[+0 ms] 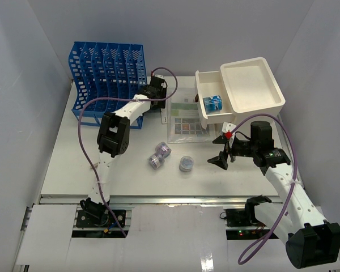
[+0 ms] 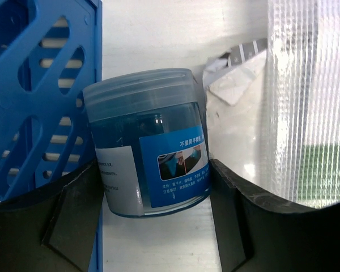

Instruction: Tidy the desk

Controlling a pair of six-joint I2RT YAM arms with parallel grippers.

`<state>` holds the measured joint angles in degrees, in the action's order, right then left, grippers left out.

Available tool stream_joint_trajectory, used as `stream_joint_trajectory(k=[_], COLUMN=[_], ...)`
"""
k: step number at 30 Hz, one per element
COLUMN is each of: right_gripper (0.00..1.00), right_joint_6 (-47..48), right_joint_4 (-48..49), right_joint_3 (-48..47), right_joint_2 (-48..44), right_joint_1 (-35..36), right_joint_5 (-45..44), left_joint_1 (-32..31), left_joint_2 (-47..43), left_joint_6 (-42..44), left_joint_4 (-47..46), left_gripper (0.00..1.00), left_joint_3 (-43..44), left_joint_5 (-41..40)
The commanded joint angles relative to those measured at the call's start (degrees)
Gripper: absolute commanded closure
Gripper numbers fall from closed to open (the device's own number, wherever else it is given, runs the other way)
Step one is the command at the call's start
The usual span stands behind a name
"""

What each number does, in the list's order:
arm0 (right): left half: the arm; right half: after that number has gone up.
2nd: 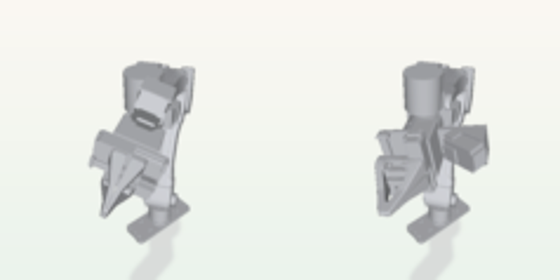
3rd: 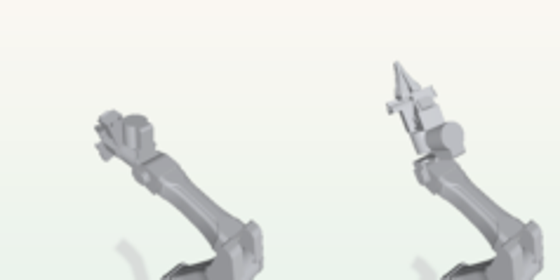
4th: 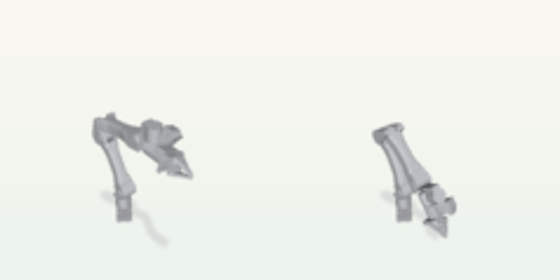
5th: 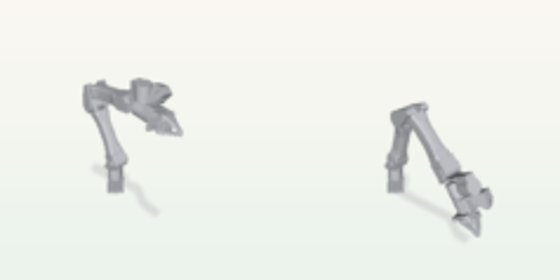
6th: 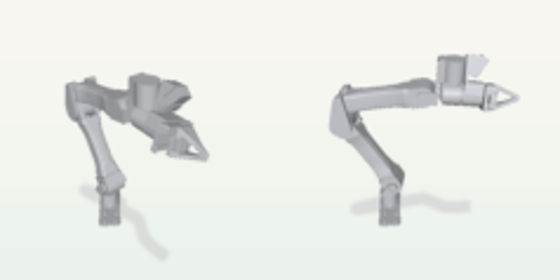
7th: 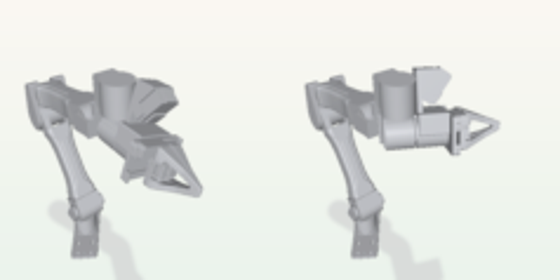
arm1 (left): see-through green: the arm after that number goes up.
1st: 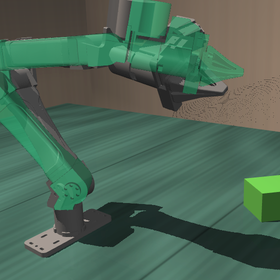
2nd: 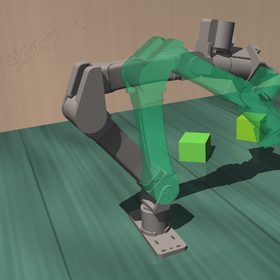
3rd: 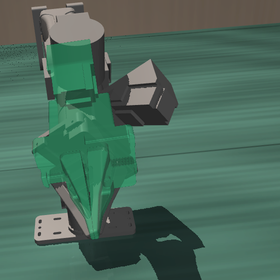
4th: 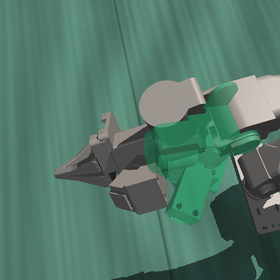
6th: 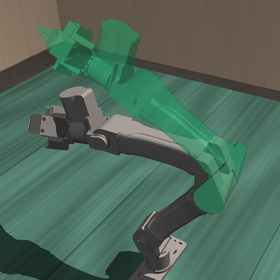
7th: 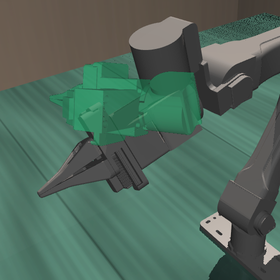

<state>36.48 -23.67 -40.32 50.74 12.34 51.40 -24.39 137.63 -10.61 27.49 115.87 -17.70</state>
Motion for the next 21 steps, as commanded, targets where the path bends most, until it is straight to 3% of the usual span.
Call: stream_joint_trajectory(k=[1,4,13,21], right_gripper=[0.1,0.1,0.1,0.1], right_joint_6=[1.43,1.93,2.26,2.2], right_joint_4=[-0.29,-0.76,-0.96,-1.03], right_joint_3=[0.39,0.32,0.32,0.32], right_joint_2=[0.08,0.06,0.35,0.45], right_joint_1=[-0.33,-0.56,-1.6,-2.58], right_joint_5=[2.55,2.91,3.2,3.53], left_joint_1=[-0.07,-0.66,-1.74,-3.76], left_joint_2=[-11.06,-16.21,-31.16,-36.02], left_joint_6=[0.9,1.82,1.01,0.09], left_joint_4=[-2.86,-4.71,-7.73,-9.15], left_gripper=[0.72,0.81,0.87,0.89], left_joint_3=[-6.36,-10.28,-17.99,-15.89], left_joint_5=[6.96,11.24,16.38,25.21])
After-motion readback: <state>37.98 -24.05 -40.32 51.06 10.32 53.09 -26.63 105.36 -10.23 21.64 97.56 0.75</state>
